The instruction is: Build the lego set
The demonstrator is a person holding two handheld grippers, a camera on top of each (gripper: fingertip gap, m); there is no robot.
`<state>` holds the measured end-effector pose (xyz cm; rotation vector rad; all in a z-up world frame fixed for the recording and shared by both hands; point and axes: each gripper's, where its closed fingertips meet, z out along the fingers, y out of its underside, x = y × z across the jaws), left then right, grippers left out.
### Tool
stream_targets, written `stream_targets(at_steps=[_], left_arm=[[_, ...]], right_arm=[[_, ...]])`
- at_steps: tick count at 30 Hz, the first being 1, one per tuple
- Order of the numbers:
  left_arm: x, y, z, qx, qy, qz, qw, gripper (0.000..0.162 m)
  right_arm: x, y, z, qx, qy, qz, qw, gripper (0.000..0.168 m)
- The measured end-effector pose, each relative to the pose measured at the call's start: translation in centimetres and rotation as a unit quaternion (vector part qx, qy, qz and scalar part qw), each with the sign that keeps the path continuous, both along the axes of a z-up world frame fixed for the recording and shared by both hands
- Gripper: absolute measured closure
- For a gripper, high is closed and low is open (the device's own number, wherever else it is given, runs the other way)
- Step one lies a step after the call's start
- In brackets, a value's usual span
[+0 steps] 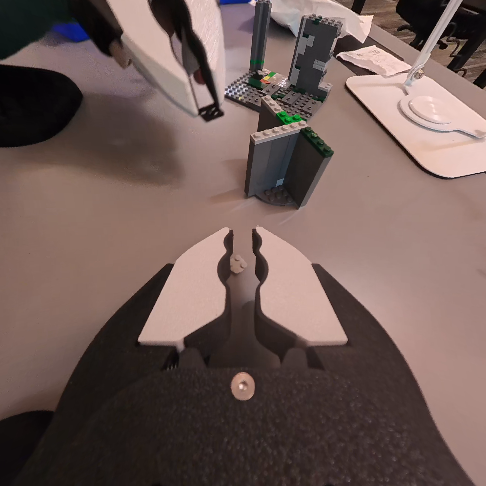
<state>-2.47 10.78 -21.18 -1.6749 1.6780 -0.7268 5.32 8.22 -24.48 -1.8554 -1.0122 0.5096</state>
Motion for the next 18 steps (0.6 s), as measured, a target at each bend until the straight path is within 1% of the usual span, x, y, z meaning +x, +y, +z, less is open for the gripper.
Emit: stream_targets(at_steps=[4, 8, 14, 18], left_arm=[[0.3, 2.1, 1.7, 0.009, 0.0, 0.005, 1.0, 0.147], [1.3, 3.6, 2.4, 0.014, 0.006, -0.003, 1.0, 0.147], [3.6, 4.7, 1.5, 0.003, 0.034, -0.03, 0.999, 0.147], [4.1, 5.1, 0.7, -0.006, 0.049, -0.036, 0.998, 0.147]], right_arm=[[0.1, 0.1, 0.0, 0.002, -0.002, -0.003, 1.0, 0.155], [0.3, 0.1, -0.1, 0.0, -0.002, -0.006, 1.0, 0.155], [0.4, 0.2, -0.2, -0.004, -0.002, -0.006, 1.0, 0.155], [0.5, 0.2, -0.2, -0.004, -0.001, -0.007, 1.0, 0.155]])
